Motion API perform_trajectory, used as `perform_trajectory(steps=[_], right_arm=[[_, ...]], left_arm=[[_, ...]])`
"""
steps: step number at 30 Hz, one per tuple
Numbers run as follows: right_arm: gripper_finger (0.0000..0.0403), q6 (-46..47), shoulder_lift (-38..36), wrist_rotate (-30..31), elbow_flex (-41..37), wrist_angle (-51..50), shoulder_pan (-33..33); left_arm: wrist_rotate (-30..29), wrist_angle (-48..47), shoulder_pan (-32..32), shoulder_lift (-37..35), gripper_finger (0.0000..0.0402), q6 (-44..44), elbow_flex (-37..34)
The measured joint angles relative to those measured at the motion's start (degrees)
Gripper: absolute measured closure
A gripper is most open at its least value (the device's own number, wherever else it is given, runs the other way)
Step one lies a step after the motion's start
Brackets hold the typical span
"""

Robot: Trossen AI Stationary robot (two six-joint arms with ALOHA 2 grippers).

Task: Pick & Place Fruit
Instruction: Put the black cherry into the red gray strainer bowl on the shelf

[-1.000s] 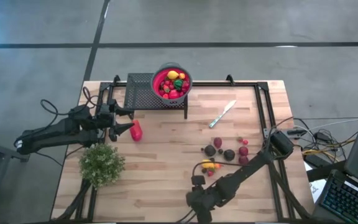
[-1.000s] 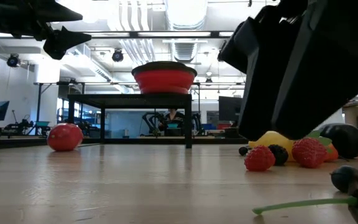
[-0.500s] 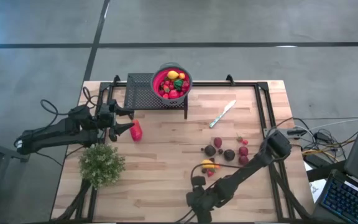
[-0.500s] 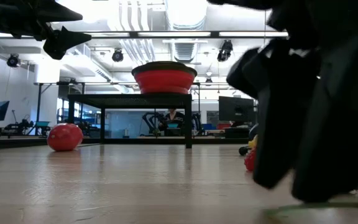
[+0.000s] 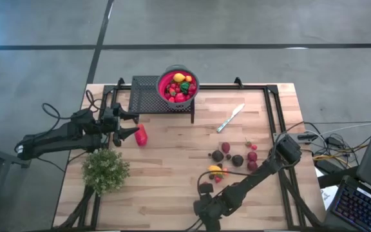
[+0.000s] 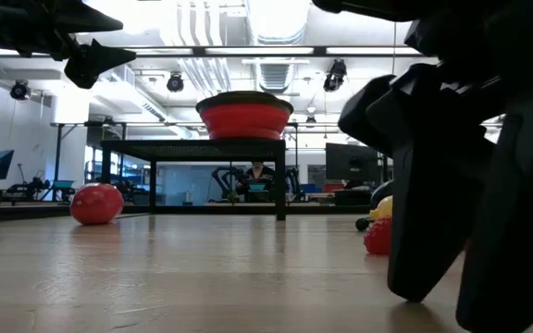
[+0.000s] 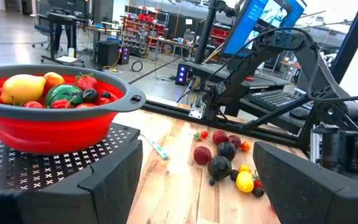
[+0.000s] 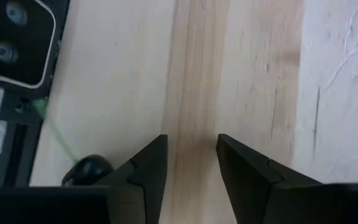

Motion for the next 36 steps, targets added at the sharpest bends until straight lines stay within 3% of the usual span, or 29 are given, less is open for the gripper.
perform_trajectory(steps=[10, 16, 21, 30, 36], right_arm=[[0.0284, -12.9, -3.4, -1.4, 2.6, -1.7, 0.3], [0.0260, -20.5, -4.3, -9.3, 4.9, -6.4, 2.0], [0.0231, -25.1, -3.8, -10.6, 4.8, -6.6, 4.3], [0.0186, -26.0, -1.8, -8.3, 4.6, -1.0, 4.9], [0.0174, -25.8, -1.0, -2.8, 4.6, -1.7, 4.9]], left_arm=[[0.0, 0.0, 0.0, 0.0, 0.0090, 0.0, 0.0], [0.0, 0.0, 0.0, 0.0, 0.0090, 0.0, 0.0], [0.0, 0.0, 0.0, 0.0, 0.0090, 0.0, 0.0], [0.0, 0.0, 0.0, 0.0, 0.0090, 0.0, 0.0], [0.0, -0.1, 0.0, 0.0, 0.0090, 0.0, 0.0]])
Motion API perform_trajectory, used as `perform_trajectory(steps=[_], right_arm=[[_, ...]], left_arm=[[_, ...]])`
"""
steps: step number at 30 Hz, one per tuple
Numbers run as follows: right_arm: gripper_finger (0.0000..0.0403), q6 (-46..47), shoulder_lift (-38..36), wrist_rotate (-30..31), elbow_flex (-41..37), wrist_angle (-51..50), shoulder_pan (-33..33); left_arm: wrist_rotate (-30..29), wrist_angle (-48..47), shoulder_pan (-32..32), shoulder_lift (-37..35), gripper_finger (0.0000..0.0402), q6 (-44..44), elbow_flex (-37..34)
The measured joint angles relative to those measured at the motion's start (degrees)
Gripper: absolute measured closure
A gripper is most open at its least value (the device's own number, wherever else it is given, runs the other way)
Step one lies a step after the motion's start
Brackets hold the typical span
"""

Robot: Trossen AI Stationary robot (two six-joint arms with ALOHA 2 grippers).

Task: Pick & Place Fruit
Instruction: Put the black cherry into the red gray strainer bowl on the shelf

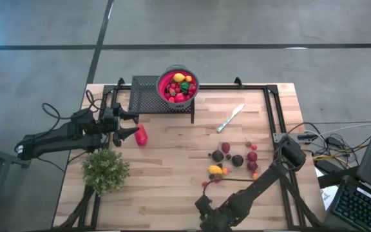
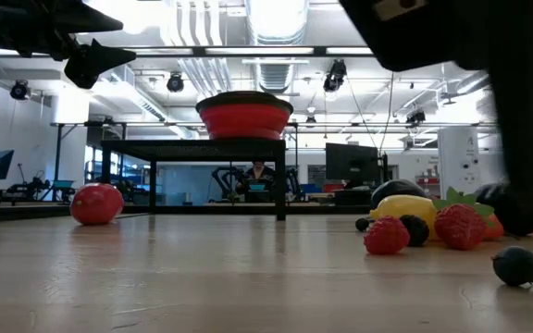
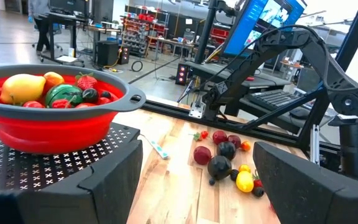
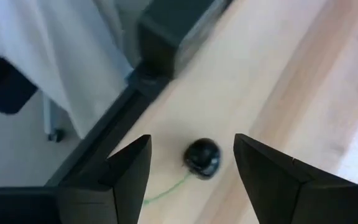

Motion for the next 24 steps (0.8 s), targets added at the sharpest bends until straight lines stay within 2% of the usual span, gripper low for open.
perform_trajectory(steps=[5, 14, 24], right_arm=[[0.0181, 2.8, 0.0, 2.0, -0.7, 0.4, -0.3], [0.0203, 4.5, 3.6, 1.8, -0.9, 1.9, -0.4], [0.0258, 5.8, 3.5, 1.6, -0.9, 2.0, -0.4]], left_arm=[[0.0, 0.0, 0.0, 0.0, 0.0090, 0.0, 0.0], [0.0, -0.1, 0.0, 0.0, 0.0090, 0.0, 0.0], [0.0, -0.2, 0.0, 0.0, 0.0090, 0.0, 0.0]])
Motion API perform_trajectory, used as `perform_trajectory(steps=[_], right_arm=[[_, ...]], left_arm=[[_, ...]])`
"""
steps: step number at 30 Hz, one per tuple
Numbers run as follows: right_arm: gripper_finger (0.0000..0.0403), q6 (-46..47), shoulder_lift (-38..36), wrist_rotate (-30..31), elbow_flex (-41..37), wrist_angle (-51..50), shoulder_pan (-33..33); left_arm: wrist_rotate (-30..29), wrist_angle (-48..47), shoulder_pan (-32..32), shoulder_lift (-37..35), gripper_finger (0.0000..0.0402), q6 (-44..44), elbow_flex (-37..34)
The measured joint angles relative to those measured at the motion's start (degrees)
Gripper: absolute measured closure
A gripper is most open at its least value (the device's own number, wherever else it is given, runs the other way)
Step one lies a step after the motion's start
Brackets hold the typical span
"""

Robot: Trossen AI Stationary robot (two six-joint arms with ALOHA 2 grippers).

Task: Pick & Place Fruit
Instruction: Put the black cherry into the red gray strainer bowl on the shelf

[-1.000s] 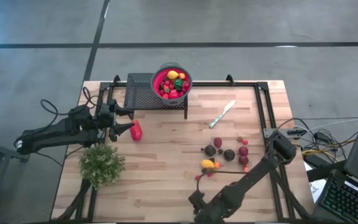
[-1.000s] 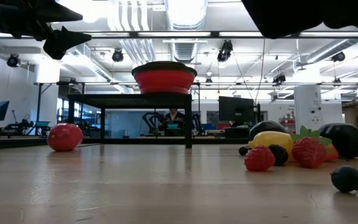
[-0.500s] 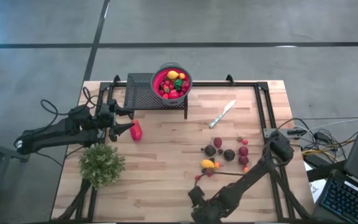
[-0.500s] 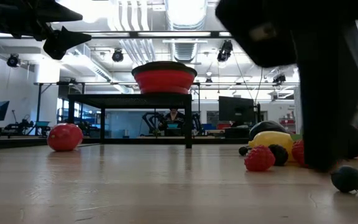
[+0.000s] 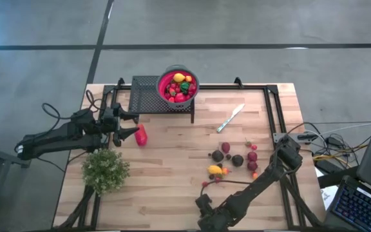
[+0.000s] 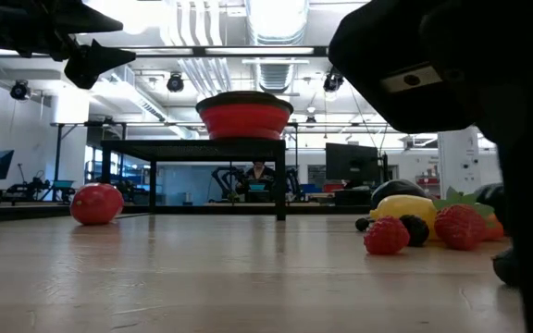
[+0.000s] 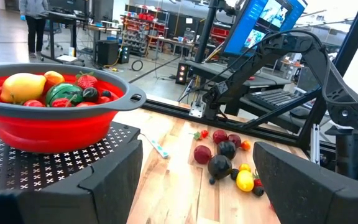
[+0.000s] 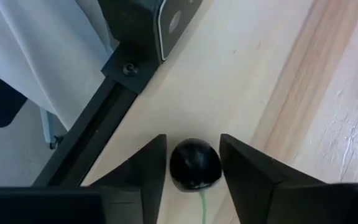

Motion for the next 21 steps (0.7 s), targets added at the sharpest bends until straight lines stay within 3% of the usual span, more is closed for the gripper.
perform_trajectory(steps=[6, 15, 21], right_arm=[[0.0288, -0.2, -0.1, 0.0, 0.0, -0.2, 0.0], [0.0271, -0.2, -0.2, 0.1, -0.1, -0.5, -0.1], [0.0292, -1.0, -1.4, 0.0, -0.2, -1.5, -1.3]], left_arm=[[0.0, 0.0, 0.0, 0.0, 0.0090, 0.0, 0.0], [0.0, 0.0, 0.0, 0.0, 0.0090, 0.0, 0.0], [0.0, 0.0, 0.0, 0.0, 0.0090, 0.0, 0.0]])
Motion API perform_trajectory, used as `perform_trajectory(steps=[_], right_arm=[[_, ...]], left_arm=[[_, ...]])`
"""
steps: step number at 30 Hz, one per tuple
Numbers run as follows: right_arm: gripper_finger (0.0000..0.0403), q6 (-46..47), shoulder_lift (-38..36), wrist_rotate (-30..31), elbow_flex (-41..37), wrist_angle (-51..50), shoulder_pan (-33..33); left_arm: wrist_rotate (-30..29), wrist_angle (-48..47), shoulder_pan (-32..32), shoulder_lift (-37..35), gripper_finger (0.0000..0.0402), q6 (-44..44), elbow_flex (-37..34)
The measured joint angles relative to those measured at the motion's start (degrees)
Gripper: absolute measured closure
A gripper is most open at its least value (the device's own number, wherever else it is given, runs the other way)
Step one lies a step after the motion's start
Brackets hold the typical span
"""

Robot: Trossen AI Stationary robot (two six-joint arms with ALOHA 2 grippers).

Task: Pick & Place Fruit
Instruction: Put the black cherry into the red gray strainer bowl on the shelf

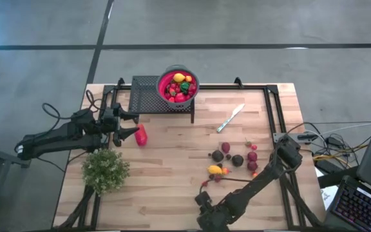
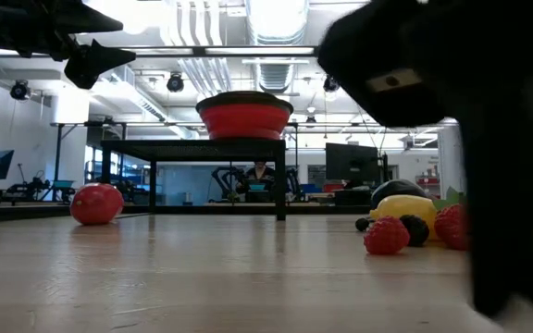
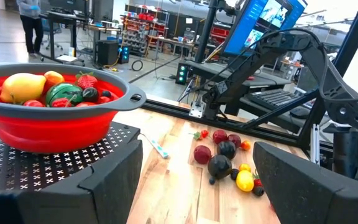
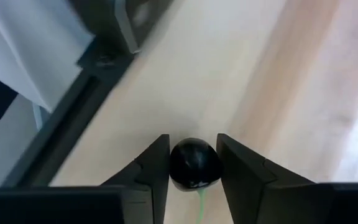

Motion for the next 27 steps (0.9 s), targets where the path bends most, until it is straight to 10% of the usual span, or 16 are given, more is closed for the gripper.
perform_trajectory(steps=[14, 27], right_arm=[[0.0290, -11.5, -12.2, 0.1, 0.0, -3.9, -11.3], [0.0285, -21.2, -30.6, -0.3, 0.1, -0.2, -36.7]], left_arm=[[0.0, 0.0, 0.0, 0.0, 0.0090, 0.0, 0.0], [0.0, 0.0, 0.0, 0.0, 0.0090, 0.0, 0.0]])
